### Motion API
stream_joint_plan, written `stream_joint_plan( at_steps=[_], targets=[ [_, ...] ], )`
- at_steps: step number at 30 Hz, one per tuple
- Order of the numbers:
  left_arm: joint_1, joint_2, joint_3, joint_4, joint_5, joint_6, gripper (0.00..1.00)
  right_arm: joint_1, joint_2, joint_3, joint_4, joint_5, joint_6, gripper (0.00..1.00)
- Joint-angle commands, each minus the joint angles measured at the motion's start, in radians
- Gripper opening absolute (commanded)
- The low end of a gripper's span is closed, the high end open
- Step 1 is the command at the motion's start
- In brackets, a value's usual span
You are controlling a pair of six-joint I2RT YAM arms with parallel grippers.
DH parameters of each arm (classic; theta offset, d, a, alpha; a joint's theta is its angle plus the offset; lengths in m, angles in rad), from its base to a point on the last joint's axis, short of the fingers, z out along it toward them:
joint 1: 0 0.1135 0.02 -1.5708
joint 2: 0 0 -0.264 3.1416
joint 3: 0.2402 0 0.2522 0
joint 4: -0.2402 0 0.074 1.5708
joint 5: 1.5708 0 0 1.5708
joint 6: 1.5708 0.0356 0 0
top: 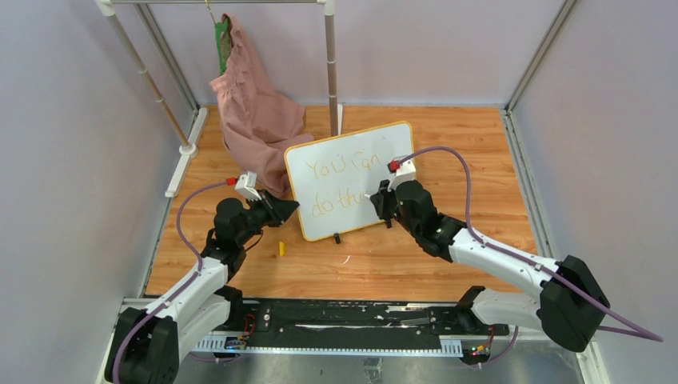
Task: Write a sentence on the whiteboard
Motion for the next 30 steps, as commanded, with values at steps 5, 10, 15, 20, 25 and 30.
stream_joint_plan(
  at_steps=[5,10,15,20,25,30],
  targets=[
    [-0.005,-0.011,0.0,0.049,0.003,-0.013,0.0,0.008,-0.018,-0.024,-0.046,0.054,0.005,0.0],
    [-0.005,-0.012,0.0,0.049,0.004,-0.013,0.0,0.007,-0.019,-0.029,-0.049,0.063,0.006,0.0],
    [-0.005,-0.012,0.0,0.049,0.004,-0.013,0.0,0.002,-0.021,-0.025,-0.06,0.077,0.006,0.0],
    [-0.005,-0.012,0.0,0.049,0.005,-0.013,0.0,-0.002,-0.029,-0.022,-0.07,0.087,0.005,0.0],
    [-0.005,-0.011,0.0,0.049,0.004,-0.013,0.0,-0.006,-0.039,-0.027,-0.076,0.095,0.004,0.0],
    [-0.005,-0.011,0.0,0.049,0.005,-0.013,0.0,-0.007,-0.041,-0.037,-0.08,0.085,0.008,0.0]
  ],
)
